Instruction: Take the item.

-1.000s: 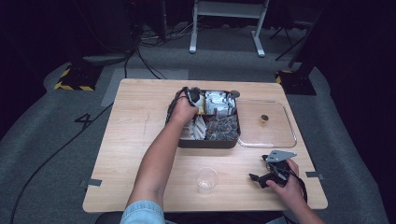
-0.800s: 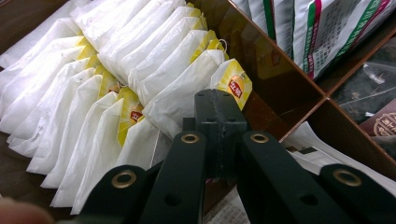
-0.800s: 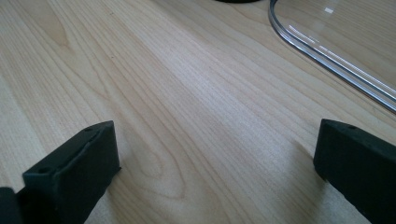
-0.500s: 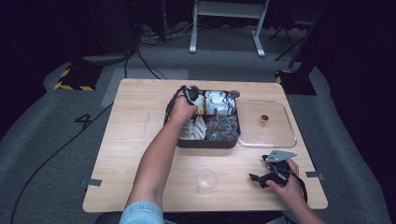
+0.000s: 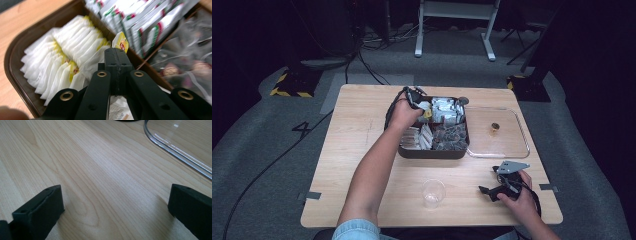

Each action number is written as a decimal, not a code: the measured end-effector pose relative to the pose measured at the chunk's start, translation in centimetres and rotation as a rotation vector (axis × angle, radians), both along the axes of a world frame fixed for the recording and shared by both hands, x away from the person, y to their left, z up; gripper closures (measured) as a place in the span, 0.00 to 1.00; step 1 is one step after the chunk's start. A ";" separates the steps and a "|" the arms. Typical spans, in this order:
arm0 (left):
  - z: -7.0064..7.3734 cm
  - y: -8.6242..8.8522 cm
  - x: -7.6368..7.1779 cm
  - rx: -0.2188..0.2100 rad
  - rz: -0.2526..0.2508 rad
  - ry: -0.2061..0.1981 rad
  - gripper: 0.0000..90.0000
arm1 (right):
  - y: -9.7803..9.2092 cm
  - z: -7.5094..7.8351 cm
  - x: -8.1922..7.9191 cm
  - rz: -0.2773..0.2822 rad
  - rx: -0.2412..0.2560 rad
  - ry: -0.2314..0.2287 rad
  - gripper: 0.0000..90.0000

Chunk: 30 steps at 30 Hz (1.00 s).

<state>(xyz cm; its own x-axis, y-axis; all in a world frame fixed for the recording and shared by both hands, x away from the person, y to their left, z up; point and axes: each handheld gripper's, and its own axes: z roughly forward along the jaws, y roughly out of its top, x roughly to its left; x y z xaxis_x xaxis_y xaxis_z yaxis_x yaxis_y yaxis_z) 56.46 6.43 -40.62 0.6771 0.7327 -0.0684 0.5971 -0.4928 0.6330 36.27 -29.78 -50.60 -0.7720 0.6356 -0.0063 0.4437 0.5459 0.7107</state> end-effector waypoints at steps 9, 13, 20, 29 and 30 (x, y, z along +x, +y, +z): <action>2.7 1.6 -2.0 -0.049 -0.062 -0.060 1.00 | -0.1 0.0 0.0 0.014 0.003 0.000 0.00; 3.9 2.3 -3.4 -0.073 -0.091 -0.083 1.00 | -0.2 0.0 0.0 0.024 0.004 0.001 0.00; 5.6 3.1 -6.4 -0.115 -0.126 -0.133 1.00 | -0.3 0.0 0.1 0.035 0.003 0.000 0.00; 7.4 3.7 -11.4 -0.143 -0.200 -0.157 1.00 | -0.4 0.0 0.2 0.061 0.002 0.001 0.00; 7.4 3.7 -11.4 -0.143 -0.200 -0.157 1.00 | -0.4 0.0 0.2 0.061 0.002 0.001 0.00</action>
<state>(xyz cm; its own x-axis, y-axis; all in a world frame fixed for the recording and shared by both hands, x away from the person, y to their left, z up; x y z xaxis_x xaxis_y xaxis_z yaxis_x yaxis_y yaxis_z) 45.03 10.09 -33.19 0.8178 0.5738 -0.0443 0.3860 -0.4899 0.7817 36.50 -30.14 -50.61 -0.8095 0.5872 -0.0041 0.4103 0.5706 0.7114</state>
